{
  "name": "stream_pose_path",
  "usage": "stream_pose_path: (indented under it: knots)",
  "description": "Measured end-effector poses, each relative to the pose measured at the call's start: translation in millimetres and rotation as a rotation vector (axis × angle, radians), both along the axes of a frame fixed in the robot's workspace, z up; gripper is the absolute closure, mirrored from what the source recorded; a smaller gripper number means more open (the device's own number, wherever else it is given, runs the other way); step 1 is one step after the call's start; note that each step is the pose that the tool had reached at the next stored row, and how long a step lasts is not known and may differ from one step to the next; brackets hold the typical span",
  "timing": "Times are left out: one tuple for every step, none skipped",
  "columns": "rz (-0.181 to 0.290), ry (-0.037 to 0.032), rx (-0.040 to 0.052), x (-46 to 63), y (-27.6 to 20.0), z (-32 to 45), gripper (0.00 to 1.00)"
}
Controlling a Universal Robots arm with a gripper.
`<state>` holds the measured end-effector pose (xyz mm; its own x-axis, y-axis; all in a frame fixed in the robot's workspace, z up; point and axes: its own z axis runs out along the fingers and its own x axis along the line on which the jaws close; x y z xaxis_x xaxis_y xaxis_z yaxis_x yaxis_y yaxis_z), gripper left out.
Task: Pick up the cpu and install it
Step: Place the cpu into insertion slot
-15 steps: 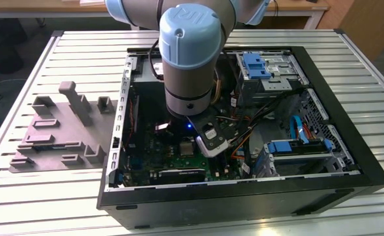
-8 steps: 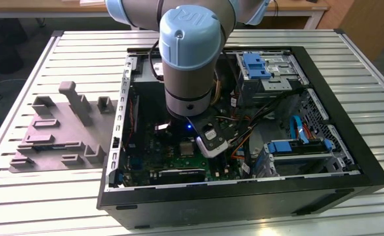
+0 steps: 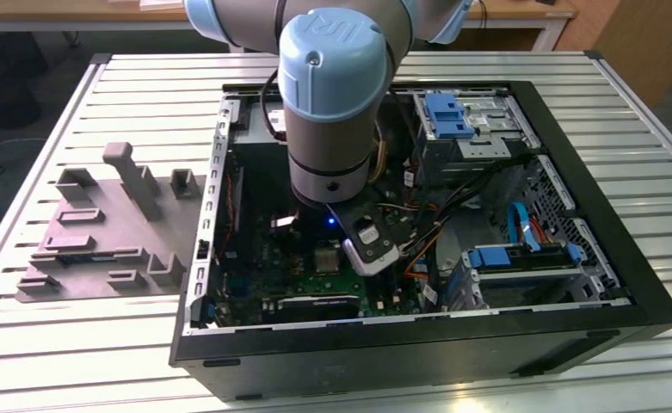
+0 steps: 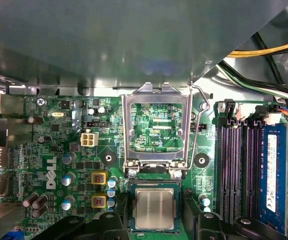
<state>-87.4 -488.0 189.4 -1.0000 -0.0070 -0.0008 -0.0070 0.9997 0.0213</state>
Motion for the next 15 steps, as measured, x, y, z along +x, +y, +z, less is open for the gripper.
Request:
stream_pose_path:
  knots:
    - [0.000, 0.0003, -0.0001, 0.0, 0.0, 1.1, 0.46]
    - [0.000, 0.0003, 0.0000, 0.0, 0.0, 1.8, 0.46]
    - [0.000, 0.0003, 0.0001, 0.0, 0.0, 1.9, 0.46]
    - [0.000, 0.0002, 0.0002, 0.0, 0.0, 1.9, 0.46]
    - [0.000, 0.0002, 0.0003, 0.0, 0.0, 2.0, 0.46]
    - [0.000, 0.0003, 0.0000, 0.0, 0.0, 2.1, 0.46]
    - [0.000, 0.0003, 0.0000, 0.0, 0.0, 2.1, 0.46]
    - [0.000, 0.0003, 0.0001, 0.0, 0.0, 2.1, 0.46]
    - [0.000, 0.0004, 0.0005, 0.0, 0.0, 2.0, 0.46]
    - [0.000, 0.0004, 0.0009, 0.0, 0.0, 1.9, 0.47]
    - [0.000, 0.0004, 0.0010, 0.0, -0.1, 1.6, 0.47]
    - [0.000, 0.0004, 0.0007, 0.0, -0.1, 1.6, 0.54]
    - [0.000, 0.0006, 0.0007, 0.0, -0.1, 1.5, 0.54]
    - [0.000, 0.0006, 0.0008, 0.0, -0.1, 1.4, 0.59]
    - [0.000, 0.0005, 0.0010, 0.0, -0.1, 1.3, 0.59]
